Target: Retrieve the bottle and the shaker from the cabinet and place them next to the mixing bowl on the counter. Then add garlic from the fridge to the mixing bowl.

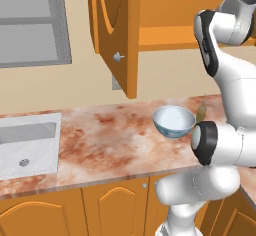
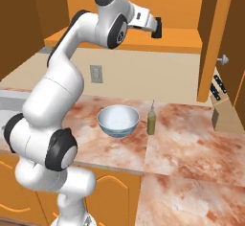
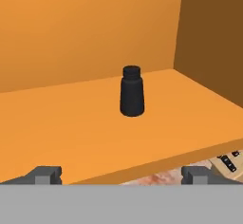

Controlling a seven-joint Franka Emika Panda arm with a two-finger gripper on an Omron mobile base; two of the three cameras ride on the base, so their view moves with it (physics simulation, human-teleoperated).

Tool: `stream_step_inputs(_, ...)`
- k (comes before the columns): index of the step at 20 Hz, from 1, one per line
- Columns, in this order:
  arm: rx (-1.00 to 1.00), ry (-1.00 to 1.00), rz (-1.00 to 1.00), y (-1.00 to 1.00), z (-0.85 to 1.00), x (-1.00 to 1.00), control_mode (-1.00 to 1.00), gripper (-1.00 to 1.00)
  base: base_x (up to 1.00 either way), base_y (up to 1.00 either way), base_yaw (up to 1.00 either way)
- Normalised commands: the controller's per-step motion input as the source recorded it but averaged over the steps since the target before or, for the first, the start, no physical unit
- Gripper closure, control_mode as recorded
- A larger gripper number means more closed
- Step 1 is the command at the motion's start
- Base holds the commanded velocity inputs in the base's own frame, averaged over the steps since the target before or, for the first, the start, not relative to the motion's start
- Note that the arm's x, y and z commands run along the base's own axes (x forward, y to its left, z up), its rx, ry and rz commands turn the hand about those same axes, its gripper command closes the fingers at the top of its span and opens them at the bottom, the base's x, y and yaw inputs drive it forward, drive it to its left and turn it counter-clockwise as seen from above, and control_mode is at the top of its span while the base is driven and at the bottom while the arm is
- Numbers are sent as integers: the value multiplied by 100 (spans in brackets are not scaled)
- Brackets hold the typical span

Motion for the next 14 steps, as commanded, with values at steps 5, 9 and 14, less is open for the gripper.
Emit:
stream_step_inputs(5, 0, -7, 3, -47, -20, 34, -100, -100, 0, 0, 0)
stream_step_inputs(9, 0, -6, 8, -12, -40, 27, -100, -100, 0, 0, 0)
stream_step_inputs(14, 0, 0, 3, 0, 0, 37, -100, -100, 0, 0, 0)
